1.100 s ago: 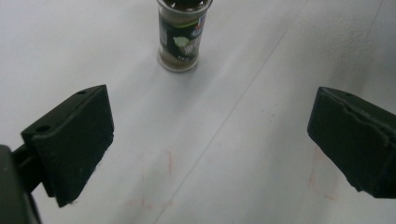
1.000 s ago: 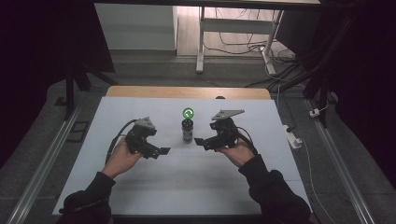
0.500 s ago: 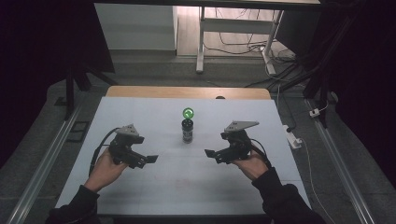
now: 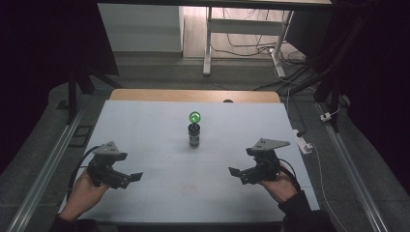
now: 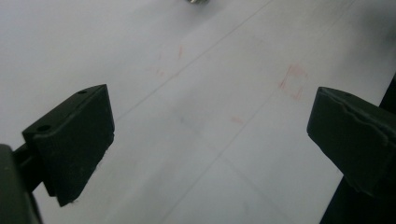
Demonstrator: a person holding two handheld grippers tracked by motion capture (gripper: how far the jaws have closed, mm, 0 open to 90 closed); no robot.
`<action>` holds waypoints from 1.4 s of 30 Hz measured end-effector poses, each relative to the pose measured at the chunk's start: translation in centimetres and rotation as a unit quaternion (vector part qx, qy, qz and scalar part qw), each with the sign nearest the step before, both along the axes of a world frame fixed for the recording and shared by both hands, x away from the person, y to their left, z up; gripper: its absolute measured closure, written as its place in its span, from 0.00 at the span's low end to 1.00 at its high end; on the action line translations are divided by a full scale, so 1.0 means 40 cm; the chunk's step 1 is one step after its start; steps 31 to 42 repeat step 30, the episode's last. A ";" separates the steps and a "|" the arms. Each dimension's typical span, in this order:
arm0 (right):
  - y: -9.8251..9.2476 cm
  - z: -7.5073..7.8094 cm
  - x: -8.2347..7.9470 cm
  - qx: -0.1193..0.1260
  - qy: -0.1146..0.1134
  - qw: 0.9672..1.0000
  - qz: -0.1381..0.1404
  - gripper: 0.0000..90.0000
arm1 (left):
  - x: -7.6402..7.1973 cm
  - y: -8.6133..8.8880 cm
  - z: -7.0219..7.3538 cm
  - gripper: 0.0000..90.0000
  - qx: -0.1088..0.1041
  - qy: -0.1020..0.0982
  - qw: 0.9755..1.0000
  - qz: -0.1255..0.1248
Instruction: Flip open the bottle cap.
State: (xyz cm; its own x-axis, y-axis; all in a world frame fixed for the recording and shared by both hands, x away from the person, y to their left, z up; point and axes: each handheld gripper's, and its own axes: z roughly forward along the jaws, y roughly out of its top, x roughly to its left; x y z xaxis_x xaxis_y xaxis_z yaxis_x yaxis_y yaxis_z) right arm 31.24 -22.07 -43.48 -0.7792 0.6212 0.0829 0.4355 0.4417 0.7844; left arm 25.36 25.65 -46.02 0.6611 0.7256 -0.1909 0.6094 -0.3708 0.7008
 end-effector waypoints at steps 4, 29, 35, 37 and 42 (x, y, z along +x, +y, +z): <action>-0.033 -0.013 -0.021 -0.003 0.008 1.000 -0.017 0.00 | -0.058 0.038 -0.002 0.02 -0.030 -0.019 0.999 0.024; -0.182 -0.057 -0.150 -0.025 0.021 0.994 -0.108 0.00 | -0.168 0.062 -0.051 0.01 -0.020 -0.007 0.997 0.074; -0.180 -0.059 -0.149 -0.028 0.024 0.993 -0.109 0.00 | -0.167 0.061 -0.051 0.01 -0.020 -0.006 0.997 0.074; -0.180 -0.059 -0.149 -0.028 0.024 0.993 -0.109 0.00 | -0.167 0.061 -0.051 0.01 -0.020 -0.006 0.997 0.074; -0.180 -0.059 -0.149 -0.028 0.024 0.993 -0.109 0.00 | -0.167 0.061 -0.051 0.01 -0.020 -0.006 0.997 0.074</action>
